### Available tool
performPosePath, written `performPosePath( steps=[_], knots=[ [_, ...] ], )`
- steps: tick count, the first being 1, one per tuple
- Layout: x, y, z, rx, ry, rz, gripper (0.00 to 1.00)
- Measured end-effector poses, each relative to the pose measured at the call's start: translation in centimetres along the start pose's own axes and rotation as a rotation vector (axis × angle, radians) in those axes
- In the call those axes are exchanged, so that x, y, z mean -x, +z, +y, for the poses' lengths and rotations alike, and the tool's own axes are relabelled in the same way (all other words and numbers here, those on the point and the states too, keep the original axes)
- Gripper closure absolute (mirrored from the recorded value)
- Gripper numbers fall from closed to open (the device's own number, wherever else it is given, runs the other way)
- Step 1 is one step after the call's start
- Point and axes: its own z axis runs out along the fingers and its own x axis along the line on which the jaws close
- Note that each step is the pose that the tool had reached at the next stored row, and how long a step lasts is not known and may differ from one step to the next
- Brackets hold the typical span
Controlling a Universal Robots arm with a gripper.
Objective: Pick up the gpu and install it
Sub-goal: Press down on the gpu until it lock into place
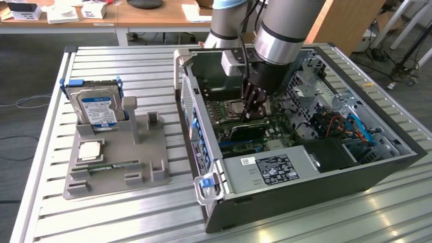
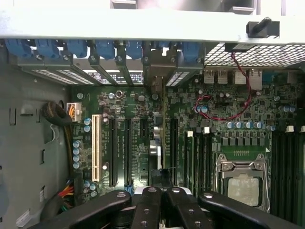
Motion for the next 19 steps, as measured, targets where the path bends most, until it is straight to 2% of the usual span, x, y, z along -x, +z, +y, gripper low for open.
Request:
performPosePath(
  steps=[3, 8, 12, 13, 19],
  knots=[
    [0.0, 0.01, 0.00, 0.0001, 0.000, 0.0002, 0.89],
    [0.0, 0.72, -0.03, 0.0000, 0.000, -0.0014, 0.89],
    [0.0, 0.75, -0.03, 0.0001, 0.000, -0.0012, 0.89],
    [0.5, 0.96, -0.04, 0.0000, 0.000, -0.0015, 0.89],
    [0.5, 1.13, -0.04, -0.0001, 0.000, -0.0016, 0.89]
  ],
)
